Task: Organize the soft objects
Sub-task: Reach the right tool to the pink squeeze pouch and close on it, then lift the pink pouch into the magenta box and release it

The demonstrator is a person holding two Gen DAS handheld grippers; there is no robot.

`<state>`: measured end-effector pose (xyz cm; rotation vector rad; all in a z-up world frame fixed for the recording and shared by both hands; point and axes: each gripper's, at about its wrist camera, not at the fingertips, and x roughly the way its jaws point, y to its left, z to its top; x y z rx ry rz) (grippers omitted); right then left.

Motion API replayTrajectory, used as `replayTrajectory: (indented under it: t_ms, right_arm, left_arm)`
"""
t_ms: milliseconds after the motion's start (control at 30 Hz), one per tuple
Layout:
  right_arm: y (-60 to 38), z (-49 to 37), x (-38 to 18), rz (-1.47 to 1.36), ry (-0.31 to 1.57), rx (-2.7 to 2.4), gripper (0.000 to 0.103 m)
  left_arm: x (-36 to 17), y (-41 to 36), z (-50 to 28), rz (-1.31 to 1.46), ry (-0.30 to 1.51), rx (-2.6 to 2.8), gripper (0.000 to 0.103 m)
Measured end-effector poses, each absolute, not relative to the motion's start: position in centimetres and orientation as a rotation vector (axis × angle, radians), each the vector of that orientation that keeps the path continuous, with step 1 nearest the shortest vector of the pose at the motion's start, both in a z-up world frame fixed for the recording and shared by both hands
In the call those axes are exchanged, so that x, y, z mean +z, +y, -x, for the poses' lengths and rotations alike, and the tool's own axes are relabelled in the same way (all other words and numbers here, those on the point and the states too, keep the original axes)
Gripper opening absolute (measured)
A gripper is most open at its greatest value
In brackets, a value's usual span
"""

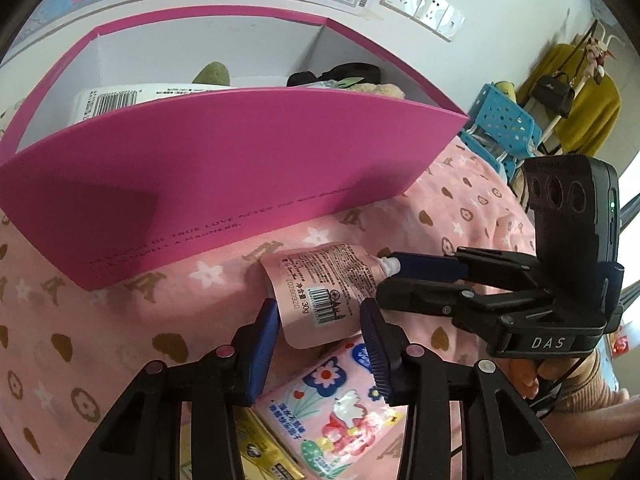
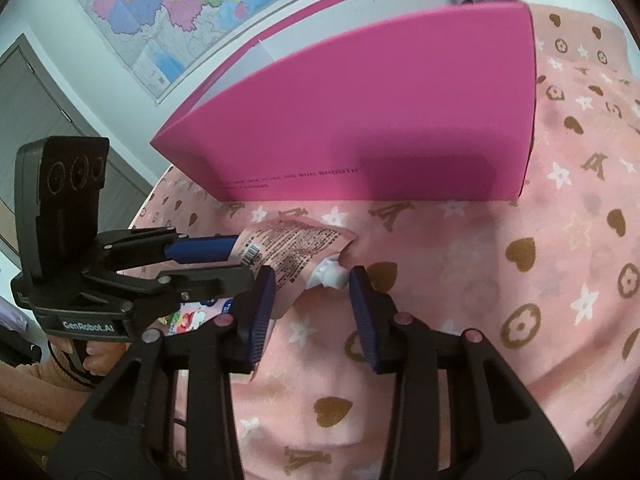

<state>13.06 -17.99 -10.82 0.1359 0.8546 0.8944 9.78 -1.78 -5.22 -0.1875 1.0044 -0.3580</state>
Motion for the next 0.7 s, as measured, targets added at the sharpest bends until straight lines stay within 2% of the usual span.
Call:
replayTrajectory:
  t_ms: [700]
  right_arm:
    - [-19.7,-10.5,-5.3,-0.065,0.695,0.891,0.042]
  left_arm:
    - [0.9,-3.5,-7.2,0.128,0.837,-0.395,0.044]
